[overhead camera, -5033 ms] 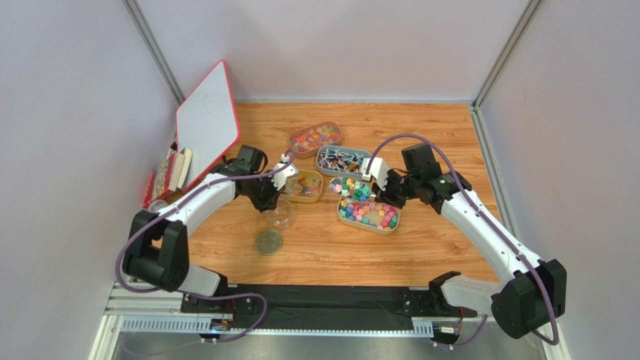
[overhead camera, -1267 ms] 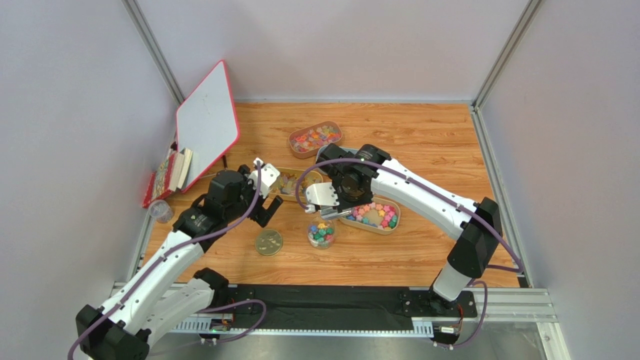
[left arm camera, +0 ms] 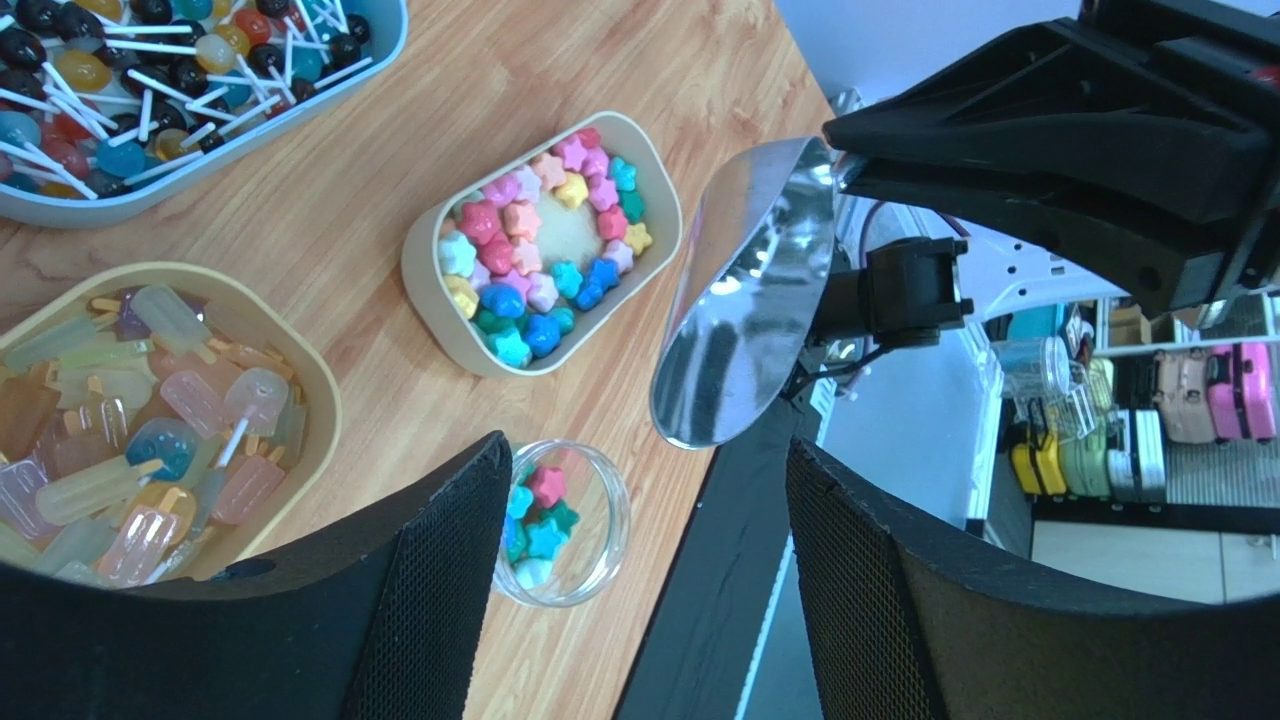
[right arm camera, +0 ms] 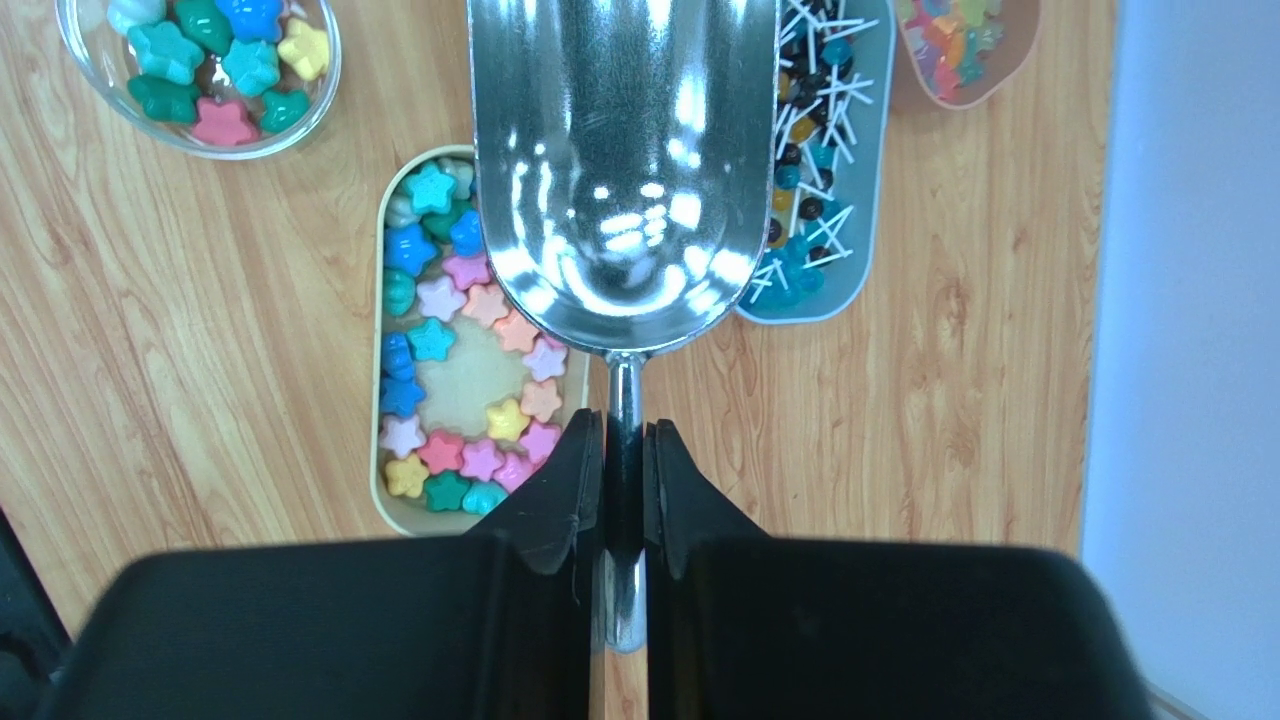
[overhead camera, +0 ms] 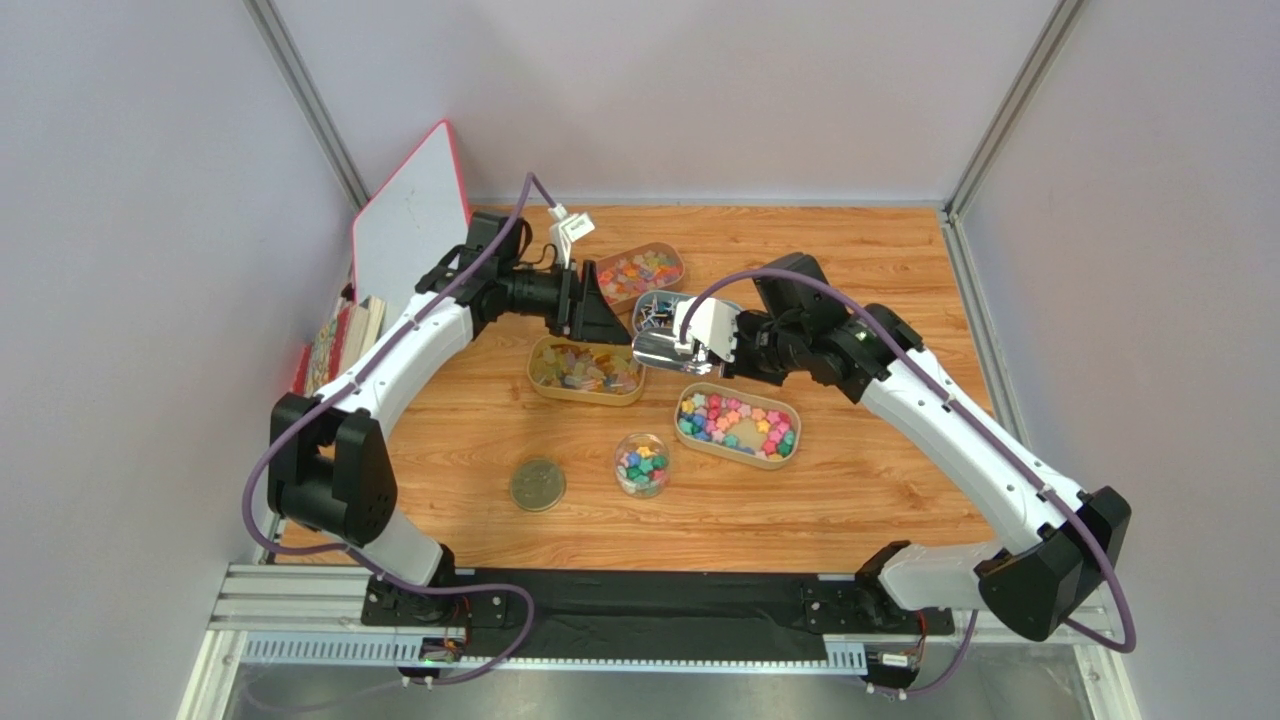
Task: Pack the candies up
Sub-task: Adjust the spatula.
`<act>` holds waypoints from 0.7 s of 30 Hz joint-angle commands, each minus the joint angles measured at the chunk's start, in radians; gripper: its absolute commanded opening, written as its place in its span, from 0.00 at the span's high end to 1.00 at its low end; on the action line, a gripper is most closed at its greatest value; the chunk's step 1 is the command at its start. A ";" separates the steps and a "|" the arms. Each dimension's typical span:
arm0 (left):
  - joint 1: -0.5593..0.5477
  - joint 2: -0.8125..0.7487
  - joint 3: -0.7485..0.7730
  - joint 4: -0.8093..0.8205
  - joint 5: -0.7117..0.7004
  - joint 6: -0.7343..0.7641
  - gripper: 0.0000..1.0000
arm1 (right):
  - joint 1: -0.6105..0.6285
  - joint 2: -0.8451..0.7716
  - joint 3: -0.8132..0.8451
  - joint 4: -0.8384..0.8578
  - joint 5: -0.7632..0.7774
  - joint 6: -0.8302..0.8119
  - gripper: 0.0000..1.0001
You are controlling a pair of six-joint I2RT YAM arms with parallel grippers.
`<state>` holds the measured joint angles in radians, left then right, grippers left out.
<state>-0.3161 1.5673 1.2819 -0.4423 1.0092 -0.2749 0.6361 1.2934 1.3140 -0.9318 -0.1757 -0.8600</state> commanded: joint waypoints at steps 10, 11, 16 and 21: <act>-0.008 0.042 0.039 0.073 0.028 -0.027 0.34 | 0.037 -0.017 0.057 0.074 -0.031 0.052 1.00; -0.008 0.045 0.040 0.073 0.031 -0.027 0.35 | 0.042 -0.014 0.062 0.080 -0.030 0.058 1.00; -0.014 0.046 0.030 0.085 0.055 -0.035 0.56 | 0.050 0.014 0.083 0.125 -0.030 0.078 1.00; -0.012 0.046 0.002 0.206 0.173 -0.124 0.93 | 0.054 0.029 0.083 0.140 -0.039 0.091 1.00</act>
<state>-0.3241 1.6222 1.2816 -0.3687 1.0637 -0.3294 0.6796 1.3170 1.3479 -0.8734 -0.1856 -0.8047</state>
